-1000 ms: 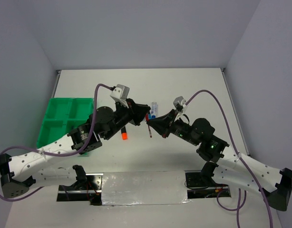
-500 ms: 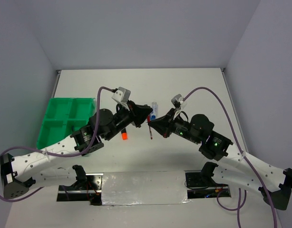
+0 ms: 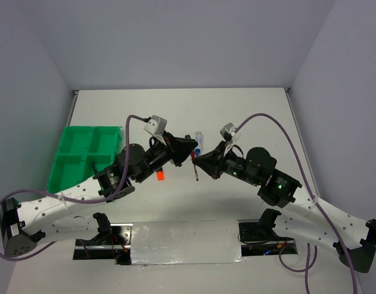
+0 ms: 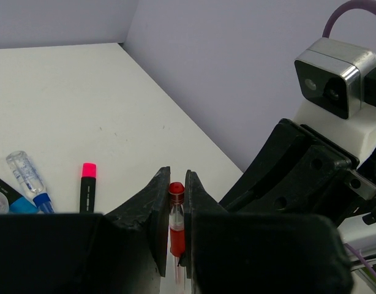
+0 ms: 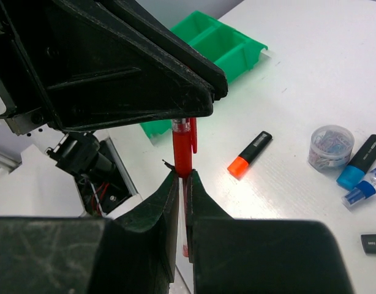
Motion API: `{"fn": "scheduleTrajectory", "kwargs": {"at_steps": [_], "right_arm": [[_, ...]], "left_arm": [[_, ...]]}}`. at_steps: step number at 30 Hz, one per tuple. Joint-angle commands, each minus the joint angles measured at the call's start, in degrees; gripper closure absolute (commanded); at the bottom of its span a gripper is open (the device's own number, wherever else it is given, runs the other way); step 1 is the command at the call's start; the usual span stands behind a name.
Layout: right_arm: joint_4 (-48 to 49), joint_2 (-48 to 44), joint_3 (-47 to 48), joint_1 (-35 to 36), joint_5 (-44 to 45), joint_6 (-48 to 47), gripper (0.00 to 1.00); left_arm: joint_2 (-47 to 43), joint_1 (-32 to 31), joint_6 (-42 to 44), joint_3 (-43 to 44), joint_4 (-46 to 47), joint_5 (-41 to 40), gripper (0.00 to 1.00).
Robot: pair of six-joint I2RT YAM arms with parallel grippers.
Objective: Sort the stationery into containers
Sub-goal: Close the pen cap on the pen.
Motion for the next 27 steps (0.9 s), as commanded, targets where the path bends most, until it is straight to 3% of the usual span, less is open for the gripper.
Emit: {"fn": "scheduleTrajectory", "kwargs": {"at_steps": [1, 8, 27], "right_arm": [[18.4, -2.4, 4.5, -0.9, 1.7, 1.6, 1.0], [19.3, -2.5, 5.0, -2.0, 3.3, 3.5, 1.0], [17.5, -1.3, 8.9, -6.5, -5.1, 5.4, 1.0]], "left_arm": [[2.1, -1.8, -2.5, -3.3, -7.7, 7.0, 1.0], [2.9, -2.8, -3.1, -4.9, -6.2, 6.5, 1.0], [3.3, -4.7, -2.8, -9.1, -4.7, 5.1, 1.0]]}}
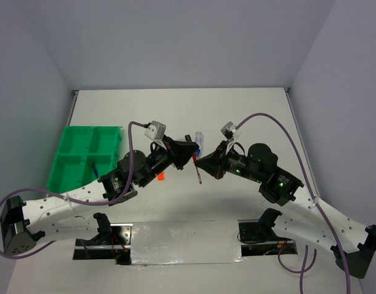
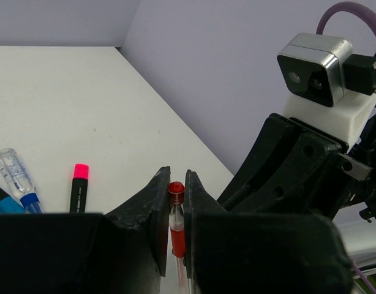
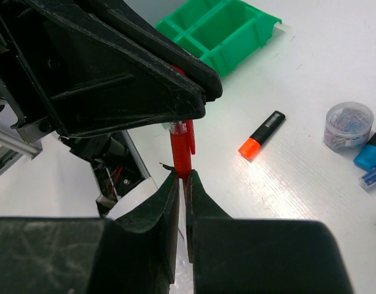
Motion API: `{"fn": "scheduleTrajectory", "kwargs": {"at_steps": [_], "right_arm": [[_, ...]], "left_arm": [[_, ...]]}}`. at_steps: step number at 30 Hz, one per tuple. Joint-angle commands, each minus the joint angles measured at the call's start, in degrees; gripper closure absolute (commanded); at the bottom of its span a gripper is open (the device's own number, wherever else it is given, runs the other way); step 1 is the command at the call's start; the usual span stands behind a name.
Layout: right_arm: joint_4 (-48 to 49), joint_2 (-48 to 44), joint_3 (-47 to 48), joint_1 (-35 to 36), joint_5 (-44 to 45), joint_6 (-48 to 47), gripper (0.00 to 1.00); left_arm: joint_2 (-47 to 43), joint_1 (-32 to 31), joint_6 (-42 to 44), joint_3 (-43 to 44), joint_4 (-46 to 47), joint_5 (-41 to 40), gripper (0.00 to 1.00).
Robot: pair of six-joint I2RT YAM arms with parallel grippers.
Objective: Sort the stationery into containers
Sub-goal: Close the pen cap on the pen, then place the pen in the storage box.
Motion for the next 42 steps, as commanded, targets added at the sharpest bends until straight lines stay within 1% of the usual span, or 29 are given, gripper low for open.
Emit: {"fn": "scheduleTrajectory", "kwargs": {"at_steps": [1, 7, 9, 11, 13, 14, 15, 16, 19, 20, 21, 22, 25, 27, 28, 30, 31, 32, 33, 36, 37, 38, 39, 40, 41, 42], "right_arm": [[21.0, -1.0, 8.6, -1.3, 3.1, 2.1, 1.0], [22.1, -0.9, 7.9, -1.3, 4.2, 2.9, 1.0], [21.6, -0.8, 8.2, -1.4, 3.7, 1.9, 1.0], [21.9, -0.7, 8.0, -1.4, 0.8, -0.4, 1.0], [24.2, -0.9, 5.5, -1.4, -3.7, -1.1, 1.0], [24.5, -0.9, 4.7, -1.3, -4.7, -1.5, 1.0], [25.0, -0.8, 3.6, -1.3, -5.6, -1.5, 1.0], [25.1, -0.7, 3.1, -1.4, -6.0, -1.4, 1.0], [25.7, -0.1, 1.5, -1.3, -6.5, -0.7, 1.0], [25.6, 0.4, 1.2, -1.1, -6.3, -0.3, 1.0], [25.4, 0.6, 1.2, -1.0, -6.3, -0.1, 1.0], [25.4, 1.0, 1.1, -0.8, -6.3, 0.0, 1.0], [25.2, 1.7, 1.1, -0.4, -6.0, 0.1, 1.0], [25.2, 1.8, 0.9, -0.2, -5.7, 0.1, 1.0], [25.0, 1.9, 1.0, -0.2, -5.9, 0.0, 1.0], [25.0, 1.9, 0.8, 0.0, -5.8, -0.1, 1.0], [25.2, 1.8, 0.4, 0.0, -5.8, -0.1, 1.0], [25.2, 1.7, 0.2, -0.1, -5.7, 0.0, 1.0], [25.4, 1.5, 0.1, 0.0, -5.7, 0.2, 1.0], [25.6, 1.3, -0.2, 0.0, -4.9, 0.4, 1.0], [25.2, 1.5, -0.1, 0.0, -4.9, 0.4, 0.99], [24.8, 1.5, -0.1, -0.1, -4.2, 0.4, 0.88], [24.5, 1.7, 0.0, -0.1, -4.0, 0.3, 0.48], [22.7, 1.9, 0.1, -0.1, -3.8, -0.2, 0.33], [21.8, 2.0, 0.0, -0.3, -2.6, -0.6, 0.23], [21.2, 1.8, -0.4, -0.5, -2.1, -0.9, 0.03]], "left_arm": [[2.4, -3.0, -1.5, -3.9, -11.9, 7.7, 1.0], [3.2, -3.0, -1.8, -3.4, -10.9, 8.9, 1.0], [3.3, -3.0, -2.0, -3.3, -11.2, 8.5, 1.0], [2.2, -3.1, -2.7, -2.4, -13.1, 7.3, 1.0], [0.8, -3.0, -3.1, -1.2, -16.3, 4.1, 1.0], [-0.2, -3.0, -3.3, -0.2, -17.7, 2.8, 0.92], [-0.7, -3.0, -3.2, 1.9, -19.1, 0.3, 0.85], [-1.5, -3.1, -2.8, 2.9, -21.0, -0.5, 0.79], [-2.8, -3.0, -1.7, 6.6, -21.9, -1.9, 0.65], [-3.4, -3.1, -0.9, 8.0, -21.7, -1.8, 0.55], [-3.5, -3.0, -0.4, 8.6, -21.7, -1.6, 0.5], [-3.6, -3.0, 0.0, 9.7, -21.7, -1.8, 0.42], [-3.5, -3.1, 0.6, 10.6, -21.0, -0.7, 0.37], [-3.6, -3.0, 0.9, 10.4, -19.6, -0.3, 0.38], [-3.8, -3.1, 1.0, 10.1, -19.3, -0.1, 0.41], [-4.1, -3.0, 1.1, 9.9, -18.8, -0.3, 0.52], [-4.1, -3.1, 1.1, 9.8, -18.7, -0.6, 0.76], [-3.9, -3.0, 1.0, 10.0, -19.2, -0.9, 0.91], [-3.8, -3.1, 0.8, 10.2, -19.9, -1.0, 1.0], [-3.6, -3.0, 1.0, 9.8, -20.4, -1.2, 1.0], [-3.7, -3.0, 0.8, 9.8, -21.0, -1.7, 1.0], [-3.8, -3.0, 0.7, 9.8, -21.7, -3.8, 1.0], [-3.9, -2.9, 0.7, 10.0, -23.7, -5.2, 1.0], [-4.2, -2.7, 0.3, 10.2, -25.6, -7.2, 1.0], [-4.4, -2.3, 0.1, 10.3, -27.1, -11.6, 1.0], [-4.6, -1.7, -0.4, 10.5, -29.0, -13.6, 1.0]]}}
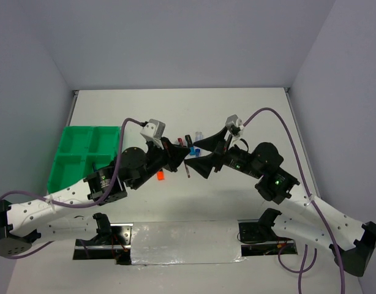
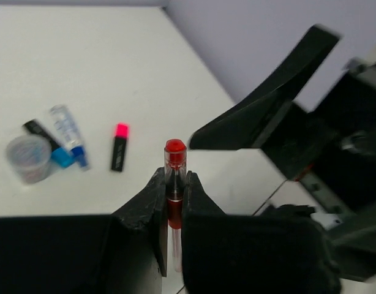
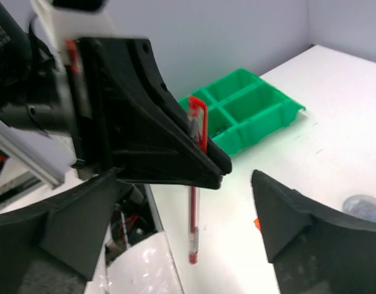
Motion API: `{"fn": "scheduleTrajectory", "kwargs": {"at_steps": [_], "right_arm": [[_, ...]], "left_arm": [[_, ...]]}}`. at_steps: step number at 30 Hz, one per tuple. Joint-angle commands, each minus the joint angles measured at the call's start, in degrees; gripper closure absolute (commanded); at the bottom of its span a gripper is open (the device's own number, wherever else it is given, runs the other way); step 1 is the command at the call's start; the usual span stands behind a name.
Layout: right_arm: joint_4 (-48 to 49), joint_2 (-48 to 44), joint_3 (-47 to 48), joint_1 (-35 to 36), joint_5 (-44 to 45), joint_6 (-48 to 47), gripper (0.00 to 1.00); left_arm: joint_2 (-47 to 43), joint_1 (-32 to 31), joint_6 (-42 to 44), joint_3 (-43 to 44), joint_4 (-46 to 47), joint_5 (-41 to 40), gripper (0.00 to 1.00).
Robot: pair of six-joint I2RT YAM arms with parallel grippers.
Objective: Sort the stationery into containers
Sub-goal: Place the pen in the storage box.
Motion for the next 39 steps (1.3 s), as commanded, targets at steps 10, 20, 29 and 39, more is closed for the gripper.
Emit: {"fn": "scheduleTrajectory", "kwargs": {"at_steps": [10, 20, 29, 39], "right_arm": [[-3.0, -8.1, -7.9, -2.1, 7.6, -4.7, 0.0], [-2.8, -13.9, -12.1, -2.2, 5.8, -4.0, 0.0], [-2.9, -15.5, -12.0, -2.3, 3.9, -4.8, 0.0], [-2.8, -16.7, -12.1, -2.3, 2.2, -4.9, 0.0]], "left_arm": [[3.9, 20.4, 10.1, 3.2, -27.1, -29.7, 1.0], [9.2, 53.5, 17.7, 2.4, -28.4, -8.3, 1.0], [5.8, 57.7, 9.0, -9.0, -23.5, -10.7, 0.99], [4.0, 57.7, -3.2, -17.4, -21.8, -18.5, 0.9]]}}
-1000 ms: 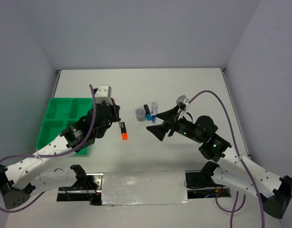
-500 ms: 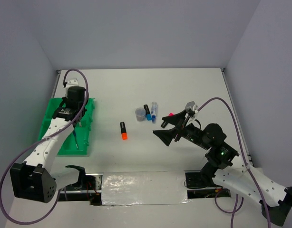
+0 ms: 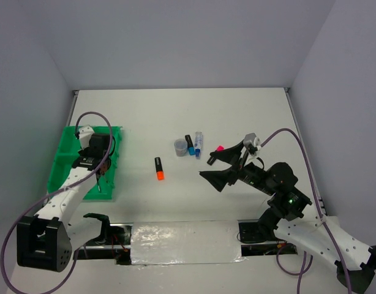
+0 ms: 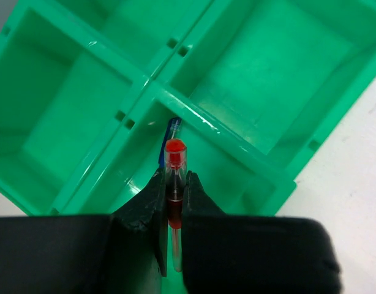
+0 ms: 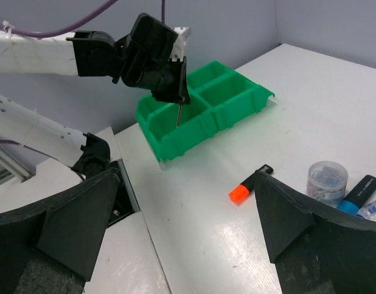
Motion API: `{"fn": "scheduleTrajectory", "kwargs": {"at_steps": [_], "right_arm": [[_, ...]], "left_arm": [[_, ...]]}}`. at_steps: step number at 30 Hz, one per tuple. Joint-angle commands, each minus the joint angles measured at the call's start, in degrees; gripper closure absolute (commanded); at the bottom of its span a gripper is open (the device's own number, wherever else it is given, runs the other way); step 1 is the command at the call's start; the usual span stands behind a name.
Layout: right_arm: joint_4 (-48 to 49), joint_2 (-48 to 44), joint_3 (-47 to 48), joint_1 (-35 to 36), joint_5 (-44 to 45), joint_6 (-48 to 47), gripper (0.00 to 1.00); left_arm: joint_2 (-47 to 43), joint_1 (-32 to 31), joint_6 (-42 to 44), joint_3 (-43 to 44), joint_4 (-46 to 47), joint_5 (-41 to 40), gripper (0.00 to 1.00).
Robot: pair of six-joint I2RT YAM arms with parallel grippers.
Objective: Sort the stationery into containers
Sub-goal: Place the pen in the storage box, then pick up the pen from the center of the board.
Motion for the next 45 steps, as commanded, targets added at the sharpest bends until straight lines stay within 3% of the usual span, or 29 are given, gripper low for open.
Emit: {"fn": "scheduleTrajectory", "kwargs": {"at_steps": [1, 10, 13, 16, 20, 22, 23, 25, 26, 27, 32, 34, 35, 38, 45], "right_arm": [[1.5, 0.0, -0.2, -0.3, -1.3, -1.2, 0.0], [2.4, 0.6, -0.2, -0.3, -1.7, -0.9, 0.0], [2.7, 1.1, 0.1, -0.3, -3.3, -0.8, 0.01], [3.3, 1.4, 0.1, -0.3, -3.6, -0.7, 0.01], [3.4, 1.9, 0.3, -0.3, -4.2, -0.7, 0.01], [3.2, 1.9, 0.3, -0.3, -4.2, -0.8, 0.01], [3.3, 1.9, 0.4, -0.3, -4.2, -0.8, 0.01], [2.9, 1.8, 0.4, -0.3, -3.6, -0.9, 0.01], [2.9, 1.6, 0.4, -0.3, -3.5, -0.9, 0.01], [2.6, 1.5, 0.4, -0.3, -3.2, -1.0, 0.01], [-1.6, 0.7, 1.5, -0.3, 3.9, -1.3, 0.0], [-4.6, 1.1, 2.2, -0.4, 7.2, -0.1, 0.0], [-5.9, 1.4, 3.0, -0.4, 9.3, 0.6, 0.0], [-11.4, 1.9, 4.7, -0.5, 17.4, 3.8, 0.0], [-22.8, 0.1, 8.5, -0.3, 23.3, 5.1, 0.0]], "left_arm": [[-1.2, 0.3, -5.5, -1.7, 2.8, -3.8, 0.88], [2.9, 0.4, -10.0, -2.7, 0.9, -6.3, 0.78], [2.3, 0.4, -10.4, -2.5, 0.5, -6.3, 0.68], [1.0, 0.4, -10.8, -1.9, -0.8, -6.8, 0.5], [-2.0, 0.3, -10.5, -1.1, -1.4, -5.9, 0.47], [-2.5, 0.3, -10.6, -0.4, -2.3, -5.4, 0.38], [-3.0, 0.3, -10.4, 0.9, -3.8, -5.4, 0.18], [-3.6, 0.3, -10.5, 2.5, -5.6, -5.0, 0.12], [-4.6, 0.3, -10.2, 4.5, -6.4, -4.7, 0.01], [-5.2, 0.4, -10.0, 5.4, -7.6, -4.0, 0.01], [-4.9, -1.2, -5.9, 10.9, -4.8, 15.9, 0.01], [-3.6, -6.1, -8.2, 12.4, -5.1, 15.7, 0.01], [-1.4, -14.3, -9.3, 13.3, -5.6, 10.4, 0.01], [6.5, -27.3, -14.7, 18.5, -9.5, 0.6, 0.01], [23.6, -32.3, -18.3, 21.2, -5.3, 6.0, 0.01]]}}
